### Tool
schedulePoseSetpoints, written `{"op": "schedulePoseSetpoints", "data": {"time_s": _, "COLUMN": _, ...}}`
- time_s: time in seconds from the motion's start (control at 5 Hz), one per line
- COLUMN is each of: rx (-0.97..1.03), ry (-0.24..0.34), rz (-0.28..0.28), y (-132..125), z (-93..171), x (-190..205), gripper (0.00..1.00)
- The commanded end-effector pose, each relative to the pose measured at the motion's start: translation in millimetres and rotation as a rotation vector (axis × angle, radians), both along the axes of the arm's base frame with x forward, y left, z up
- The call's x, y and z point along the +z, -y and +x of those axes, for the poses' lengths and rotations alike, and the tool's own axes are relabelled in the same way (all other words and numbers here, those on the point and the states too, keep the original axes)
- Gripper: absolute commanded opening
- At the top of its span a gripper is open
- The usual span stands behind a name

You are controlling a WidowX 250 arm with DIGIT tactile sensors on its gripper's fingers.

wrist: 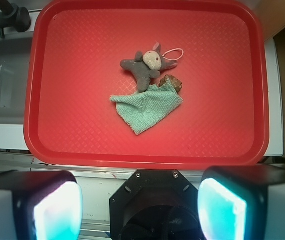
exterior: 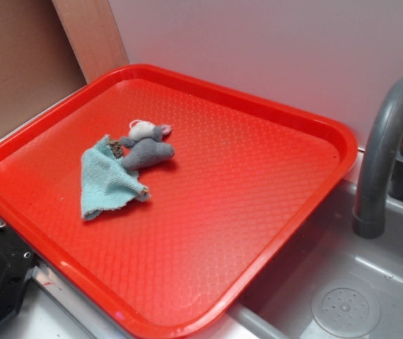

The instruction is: Grab the blue cloth.

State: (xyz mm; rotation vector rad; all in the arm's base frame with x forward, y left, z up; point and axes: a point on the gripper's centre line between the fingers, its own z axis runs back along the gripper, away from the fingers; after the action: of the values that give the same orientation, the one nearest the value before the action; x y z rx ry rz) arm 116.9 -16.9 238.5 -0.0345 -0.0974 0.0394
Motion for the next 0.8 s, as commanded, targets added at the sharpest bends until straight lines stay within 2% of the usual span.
{"op": "schedulePoseSetpoints", "data": {"time_s": 0.0, "rx": 0.0, "ry": 0.0, "rz": 0.0, "y": 0, "z": 0, "x": 0, "gripper": 1.0}}
{"op": "schedulePoseSetpoints", "data": {"time_s": 0.2, "rx": 0.166, "ry": -0.009, "rz": -0.048, "y": -9, "z": 10, "x": 3, "gripper": 1.0}}
{"op": "schedulePoseSetpoints", "data": {"time_s": 0.4, "rx": 0.41, "ry": 0.105, "rz": -0.095, "y": -23, "z": 22, "x": 9, "gripper": 1.0}}
{"op": "schedulePoseSetpoints", "data": {"time_s": 0.6, "rx": 0.664, "ry": 0.106, "rz": -0.154, "y": -34, "z": 38, "x": 13, "gripper": 1.0}}
